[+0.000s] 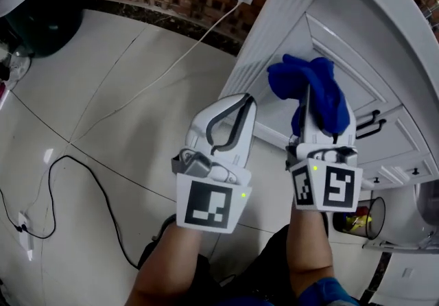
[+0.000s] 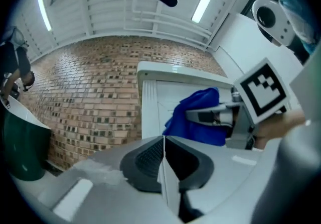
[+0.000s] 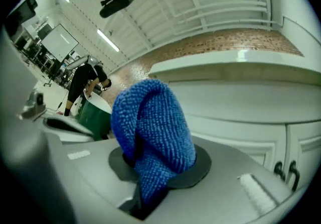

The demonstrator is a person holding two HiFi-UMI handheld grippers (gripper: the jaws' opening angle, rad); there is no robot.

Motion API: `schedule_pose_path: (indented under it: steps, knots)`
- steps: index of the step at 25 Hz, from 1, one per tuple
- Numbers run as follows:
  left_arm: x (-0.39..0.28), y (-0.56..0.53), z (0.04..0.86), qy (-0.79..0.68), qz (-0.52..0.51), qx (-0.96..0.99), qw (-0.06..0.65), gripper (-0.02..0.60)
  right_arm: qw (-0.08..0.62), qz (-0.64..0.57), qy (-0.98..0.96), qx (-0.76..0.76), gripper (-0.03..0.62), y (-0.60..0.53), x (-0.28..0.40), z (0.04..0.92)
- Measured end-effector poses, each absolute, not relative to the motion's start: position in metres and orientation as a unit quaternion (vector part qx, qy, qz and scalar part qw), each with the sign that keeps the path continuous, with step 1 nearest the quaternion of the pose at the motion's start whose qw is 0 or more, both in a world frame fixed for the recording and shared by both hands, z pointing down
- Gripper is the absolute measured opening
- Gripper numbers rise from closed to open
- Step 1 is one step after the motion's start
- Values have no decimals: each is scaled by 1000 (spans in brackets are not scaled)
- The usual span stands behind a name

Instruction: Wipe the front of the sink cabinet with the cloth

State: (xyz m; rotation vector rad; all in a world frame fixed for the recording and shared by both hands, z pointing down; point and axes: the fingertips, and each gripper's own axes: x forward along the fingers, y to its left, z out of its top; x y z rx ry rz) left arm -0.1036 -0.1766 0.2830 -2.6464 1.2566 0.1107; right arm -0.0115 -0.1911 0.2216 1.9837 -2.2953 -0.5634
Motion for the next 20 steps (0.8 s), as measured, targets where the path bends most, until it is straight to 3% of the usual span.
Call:
schedule_pose_path:
  steps: [8,14,20]
  knots:
    - [-123,-185,283,449,52,-886,104,3,-20,-175,-729,662,66,-212,4,173]
    - [-143,-203,300,478,70,-875,35,3,24,-142,-722,677,66,-215,2,225]
    - [-145,-212,320,485,38,-874,12,3,93,-85,-721,681,71,-222,5,317]
